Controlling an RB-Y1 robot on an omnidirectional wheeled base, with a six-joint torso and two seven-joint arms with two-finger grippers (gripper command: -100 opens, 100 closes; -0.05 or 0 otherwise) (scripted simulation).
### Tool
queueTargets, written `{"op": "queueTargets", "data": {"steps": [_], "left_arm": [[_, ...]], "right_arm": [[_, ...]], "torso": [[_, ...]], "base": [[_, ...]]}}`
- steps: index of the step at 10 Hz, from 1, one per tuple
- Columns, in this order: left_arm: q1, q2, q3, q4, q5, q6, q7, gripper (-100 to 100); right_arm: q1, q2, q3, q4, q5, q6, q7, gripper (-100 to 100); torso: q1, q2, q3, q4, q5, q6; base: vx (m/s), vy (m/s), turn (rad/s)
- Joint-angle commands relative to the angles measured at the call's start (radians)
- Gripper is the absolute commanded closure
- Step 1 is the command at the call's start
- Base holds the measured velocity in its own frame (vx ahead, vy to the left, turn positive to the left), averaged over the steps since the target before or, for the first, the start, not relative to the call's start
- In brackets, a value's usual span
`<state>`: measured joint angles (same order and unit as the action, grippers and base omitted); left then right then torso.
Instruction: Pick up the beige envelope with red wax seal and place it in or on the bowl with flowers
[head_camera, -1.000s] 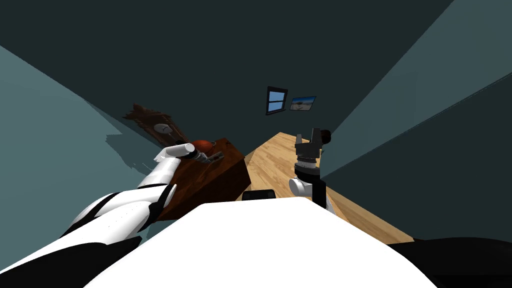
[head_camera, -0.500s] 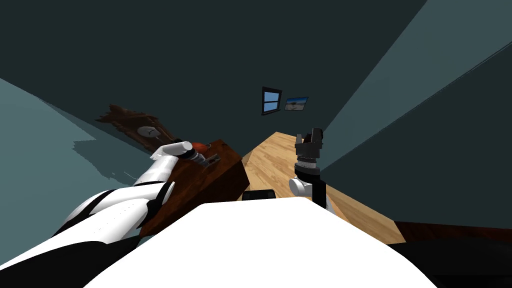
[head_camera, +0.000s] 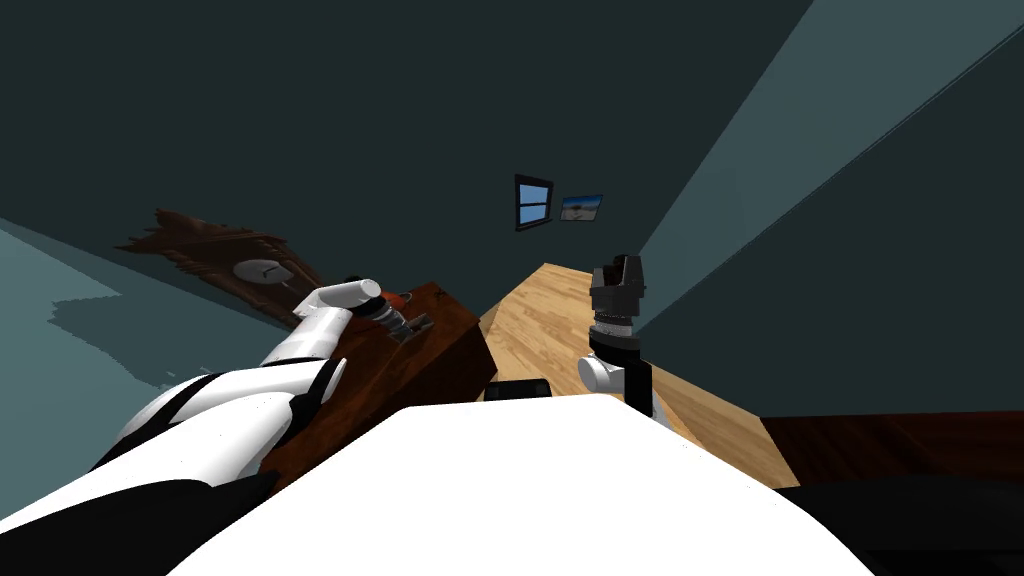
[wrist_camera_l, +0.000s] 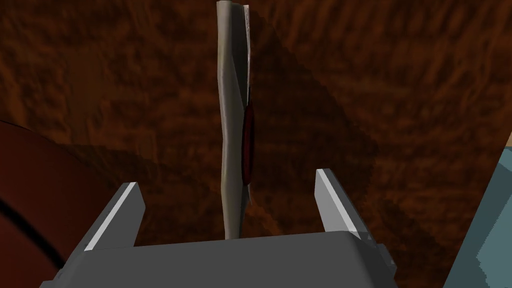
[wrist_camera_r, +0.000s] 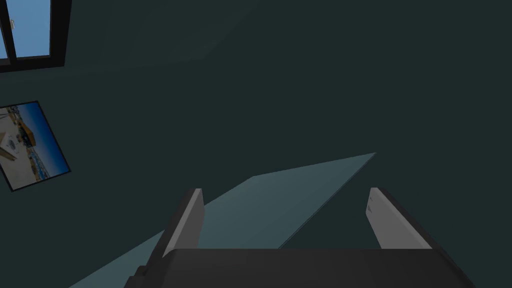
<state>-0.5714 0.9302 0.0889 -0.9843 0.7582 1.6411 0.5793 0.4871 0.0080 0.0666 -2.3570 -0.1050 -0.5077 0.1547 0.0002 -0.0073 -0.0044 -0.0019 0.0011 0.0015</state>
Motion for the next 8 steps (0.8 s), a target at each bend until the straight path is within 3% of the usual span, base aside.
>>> {"op": "queueTargets", "data": {"steps": [1,3,7,8], "left_arm": [[-0.008,0.004,-0.004,0.011,0.001,0.029,0.001,-100],[-0.031,0.017,-0.016,0.042,0.002,0.091,0.006,-100],[-0.050,0.029,-0.028,0.069,0.002,0.162,0.010,-100],[-0.049,0.027,-0.026,0.069,0.001,0.145,0.007,-100]], "right_arm": [[0.000,0.000,0.000,0.000,0.000,0.000,0.000,0],[0.000,0.000,0.000,0.000,0.000,0.000,0.000,0],[0.000,0.000,0.000,0.000,0.000,0.000,0.000,0],[0.000,0.000,0.000,0.000,0.000,0.000,0.000,0]], "torso": [[0.000,0.000,0.000,0.000,0.000,0.000],[0.000,0.000,0.000,0.000,0.000,0.000],[0.000,0.000,0.000,0.000,0.000,0.000],[0.000,0.000,0.000,0.000,0.000,0.000]], "base": [[0.015,0.010,-0.091],[0.020,0.013,-0.148],[0.018,0.011,-0.103],[0.009,0.006,-0.020]]}}
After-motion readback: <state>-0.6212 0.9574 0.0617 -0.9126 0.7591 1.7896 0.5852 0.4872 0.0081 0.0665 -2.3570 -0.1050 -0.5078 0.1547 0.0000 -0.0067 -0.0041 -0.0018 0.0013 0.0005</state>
